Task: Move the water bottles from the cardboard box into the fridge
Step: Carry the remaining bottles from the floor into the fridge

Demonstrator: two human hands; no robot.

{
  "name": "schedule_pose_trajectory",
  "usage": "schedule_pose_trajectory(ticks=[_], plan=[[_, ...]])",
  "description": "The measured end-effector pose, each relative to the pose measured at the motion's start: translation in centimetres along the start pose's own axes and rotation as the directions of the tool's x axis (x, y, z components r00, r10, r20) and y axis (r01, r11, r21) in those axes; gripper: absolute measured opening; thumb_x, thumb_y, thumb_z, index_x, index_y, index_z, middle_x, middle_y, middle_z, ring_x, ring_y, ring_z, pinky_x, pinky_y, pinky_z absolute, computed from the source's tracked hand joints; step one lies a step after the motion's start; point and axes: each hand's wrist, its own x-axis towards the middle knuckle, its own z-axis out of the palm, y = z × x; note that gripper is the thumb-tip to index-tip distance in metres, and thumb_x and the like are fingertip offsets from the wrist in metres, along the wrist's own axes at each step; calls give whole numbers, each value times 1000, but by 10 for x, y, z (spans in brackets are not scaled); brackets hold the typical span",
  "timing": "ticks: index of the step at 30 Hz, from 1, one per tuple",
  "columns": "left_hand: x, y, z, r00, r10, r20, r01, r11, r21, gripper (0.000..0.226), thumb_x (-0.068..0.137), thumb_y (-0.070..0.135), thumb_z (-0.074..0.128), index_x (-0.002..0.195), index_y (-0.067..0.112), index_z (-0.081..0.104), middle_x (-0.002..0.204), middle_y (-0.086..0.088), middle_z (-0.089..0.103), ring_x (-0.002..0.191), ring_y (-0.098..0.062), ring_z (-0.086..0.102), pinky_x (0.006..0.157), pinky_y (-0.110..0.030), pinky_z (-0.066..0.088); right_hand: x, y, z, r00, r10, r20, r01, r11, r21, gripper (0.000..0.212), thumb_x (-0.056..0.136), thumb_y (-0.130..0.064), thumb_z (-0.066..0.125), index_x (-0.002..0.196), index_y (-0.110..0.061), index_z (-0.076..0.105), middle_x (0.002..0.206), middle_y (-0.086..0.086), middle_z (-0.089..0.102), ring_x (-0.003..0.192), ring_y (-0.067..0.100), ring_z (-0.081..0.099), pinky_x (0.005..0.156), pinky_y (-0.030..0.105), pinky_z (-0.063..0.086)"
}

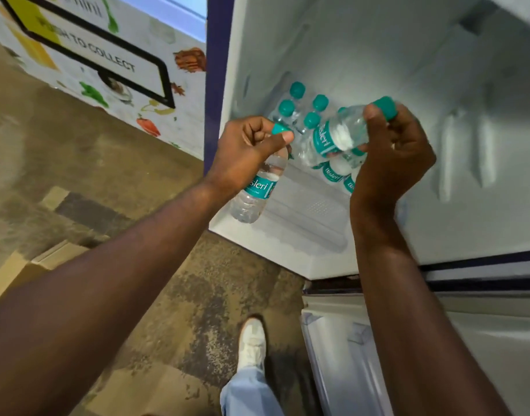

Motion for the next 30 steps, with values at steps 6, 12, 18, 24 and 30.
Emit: schedule_pose_trajectory(ticks=[6, 12, 18, 24, 30], plan=[[23, 14, 15, 992, 51, -113, -43, 997, 71, 22, 91, 25, 75, 97, 5, 70, 93, -7, 76, 81, -15, 75, 72, -24, 61, 53, 5, 26, 994, -43, -104, 47, 998, 33, 16, 86, -21, 75, 98, -11, 75, 77, -12, 70, 70, 7, 68, 57, 32, 61], [35, 17, 25, 981, 132, -143, -117, 987, 109, 17, 85, 23, 80, 94, 12, 72, 91, -5, 76, 82, -20, 74, 74, -26, 62, 101, 32, 64, 998, -55, 19, 55, 998, 19, 21, 84, -27, 73, 98, -12, 75, 79, -17, 72, 77, 10, 72, 67, 45, 62], [42, 10, 26, 981, 116, -158, -113, 993, 27, 25, 84, 19, 80, 103, 4, 73, 96, -3, 77, 85, -18, 75, 78, -29, 62, 135, 72, 112, 906, 38, 422, 25, 989, -144, 34, 77, -34, 75, 104, -14, 76, 91, -4, 74, 82, 9, 69, 83, 40, 60], [47, -5, 30, 980, 77, -184, -79, 997, -2, 28, 86, 18, 79, 109, 2, 72, 102, -6, 77, 90, -21, 75, 83, -39, 63, 141, 86, 155, 736, 165, 656, 70, 946, -316, 33, 82, -20, 81, 111, -6, 75, 104, 1, 74, 94, 11, 69, 89, 17, 54], [52, -14, 33, 977, 44, -208, -42, 999, 13, 31, 87, 19, 79, 112, 2, 71, 105, -7, 76, 93, -20, 75, 85, -41, 62, 132, 97, 168, 663, 275, 696, 87, 896, -436, 40, 86, -27, 79, 121, -9, 71, 125, 5, 69, 114, 17, 65, 102, 24, 50]])
